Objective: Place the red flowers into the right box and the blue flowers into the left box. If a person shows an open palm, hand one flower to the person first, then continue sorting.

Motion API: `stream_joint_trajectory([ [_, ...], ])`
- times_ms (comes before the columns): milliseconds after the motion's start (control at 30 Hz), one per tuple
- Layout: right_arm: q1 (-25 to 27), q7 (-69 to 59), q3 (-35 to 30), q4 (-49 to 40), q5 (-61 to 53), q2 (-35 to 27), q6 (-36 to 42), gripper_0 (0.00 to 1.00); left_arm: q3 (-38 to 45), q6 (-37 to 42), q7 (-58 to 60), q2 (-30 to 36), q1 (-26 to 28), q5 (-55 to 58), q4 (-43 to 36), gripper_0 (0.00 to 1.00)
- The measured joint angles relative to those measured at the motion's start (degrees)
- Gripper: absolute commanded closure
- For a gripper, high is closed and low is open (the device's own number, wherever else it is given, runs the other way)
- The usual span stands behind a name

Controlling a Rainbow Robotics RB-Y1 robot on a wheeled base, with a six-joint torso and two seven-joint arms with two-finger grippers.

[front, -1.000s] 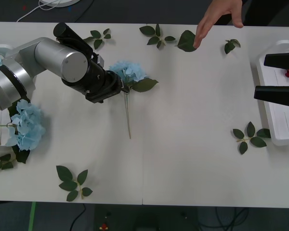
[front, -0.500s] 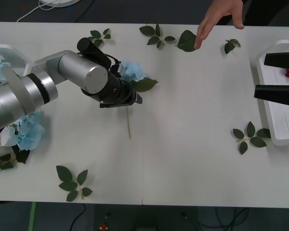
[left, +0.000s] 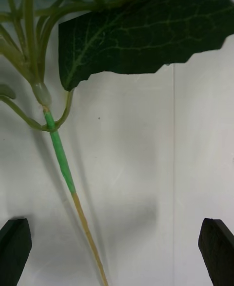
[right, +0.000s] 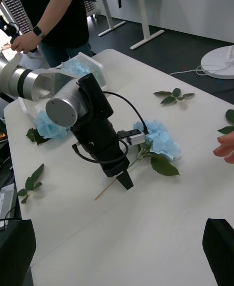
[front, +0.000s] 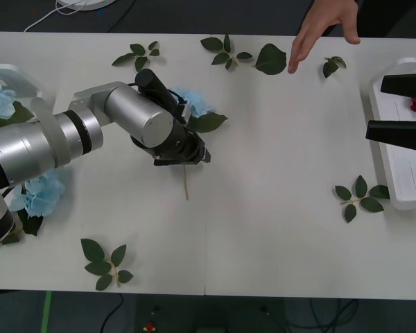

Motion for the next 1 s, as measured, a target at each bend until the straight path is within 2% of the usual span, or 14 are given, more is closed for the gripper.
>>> stream_joint_trajectory([
  [500, 0.0, 0.0, 0.0, 0.0, -0.19, 0.0, -0.32, 0.0, -6.13, -2.59, 0.0, -0.17, -3.29, 1.15, 0.99, 0.0],
  [533, 0.0, 0.0, 0.0, 0.0, -0.19, 0.0, -0.33, 0.0, -6.49, -2.59, 0.0, -0.22, -3.5, 1.17, 1.03, 0.09],
  [567, 0.0, 0.0, 0.0, 0.0, -0.2, 0.0, -0.35, 0.0, -6.78, -2.6, 0.0, -0.28, -3.67, 1.17, 1.09, 0.3],
  [600, 0.0, 0.0, 0.0, 0.0, -0.2, 0.0, -0.37, 0.0, -7.02, -2.6, 0.0, -0.31, -3.79, 1.15, 1.27, 0.45],
  [633, 0.0, 0.0, 0.0, 0.0, -0.21, 0.0, -0.4, 0.0, -7.21, -2.6, 0.0, -0.31, -3.87, 1.14, 1.53, 0.81],
  [667, 0.0, 0.0, 0.0, 0.0, -0.21, 0.0, -0.43, 0.0, -7.37, -2.6, 0.0, -0.31, -3.91, 1.11, 1.78, 1.0],
  [1000, 0.0, 0.0, 0.0, 0.0, -0.26, 0.0, -0.47, 0.0, -8.32, -2.6, 0.0, -0.31, -4.18, 0.04, 3.57, 1.0],
])
